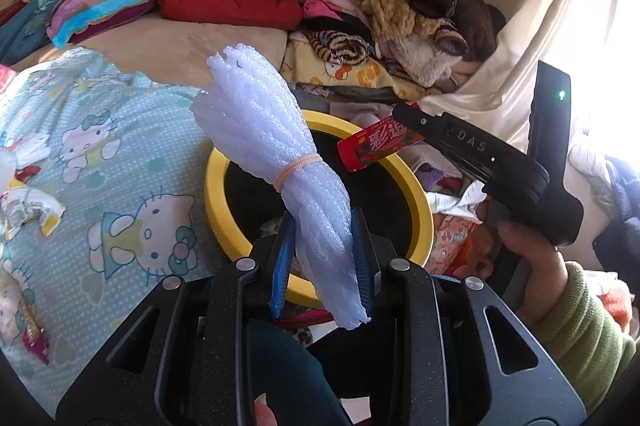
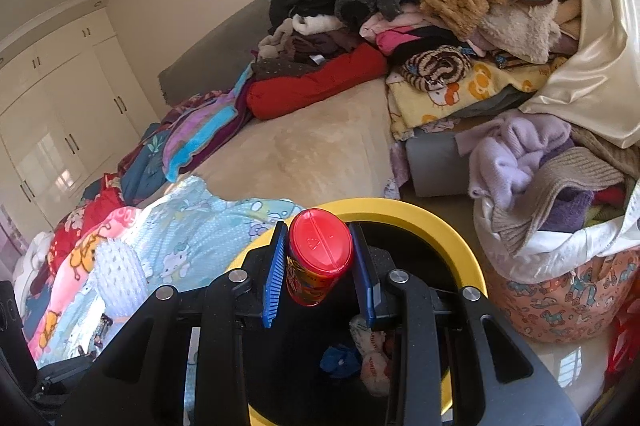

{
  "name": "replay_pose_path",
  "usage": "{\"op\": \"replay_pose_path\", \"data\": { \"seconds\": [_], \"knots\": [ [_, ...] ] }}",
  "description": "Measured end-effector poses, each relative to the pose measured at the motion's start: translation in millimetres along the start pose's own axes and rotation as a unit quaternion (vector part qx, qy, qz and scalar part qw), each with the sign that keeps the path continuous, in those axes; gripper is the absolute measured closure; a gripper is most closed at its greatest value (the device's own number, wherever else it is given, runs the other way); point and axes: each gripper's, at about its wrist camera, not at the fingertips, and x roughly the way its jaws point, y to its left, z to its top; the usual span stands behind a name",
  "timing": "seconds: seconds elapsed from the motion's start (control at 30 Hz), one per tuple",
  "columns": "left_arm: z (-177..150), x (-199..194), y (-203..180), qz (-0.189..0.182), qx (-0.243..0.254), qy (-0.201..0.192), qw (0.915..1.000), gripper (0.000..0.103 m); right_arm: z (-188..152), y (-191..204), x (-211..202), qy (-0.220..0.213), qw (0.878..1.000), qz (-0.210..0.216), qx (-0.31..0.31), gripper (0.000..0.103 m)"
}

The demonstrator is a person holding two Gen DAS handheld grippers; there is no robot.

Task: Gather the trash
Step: 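Open the left tool over the bin while the right tool releases the red tube into it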

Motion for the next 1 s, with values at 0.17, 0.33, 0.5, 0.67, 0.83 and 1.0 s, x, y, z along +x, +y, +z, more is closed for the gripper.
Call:
{"op": "replay_pose_path", "data": {
  "seconds": [0.17,0.33,0.5,0.67,0.83,1.0],
  "knots": [
    [1,15,0,0.000,0.004,0.012,0.9999,0.082,-1,-10,3,0.006,1.000,-0.009,0.008,0.073],
    [6,31,-1,0.001,0.008,0.023,0.9997,0.082,-2,-18,6,0.011,1.000,-0.016,0.015,0.073],
    [9,45,0,0.006,0.010,0.032,0.9994,0.082,-4,-24,9,0.015,0.999,-0.020,0.020,0.073],
    [13,58,2,0.011,0.004,0.041,0.9991,0.082,-5,-27,11,0.018,0.999,-0.023,0.023,0.073],
    [14,68,3,0.017,0.001,0.045,0.9989,0.078,-5,-30,15,0.024,0.999,-0.023,0.024,0.073],
    [14,57,13,0.036,-0.015,0.017,0.9991,0.043,-7,-37,18,0.032,0.998,-0.019,0.042,0.056]
  ]
}}
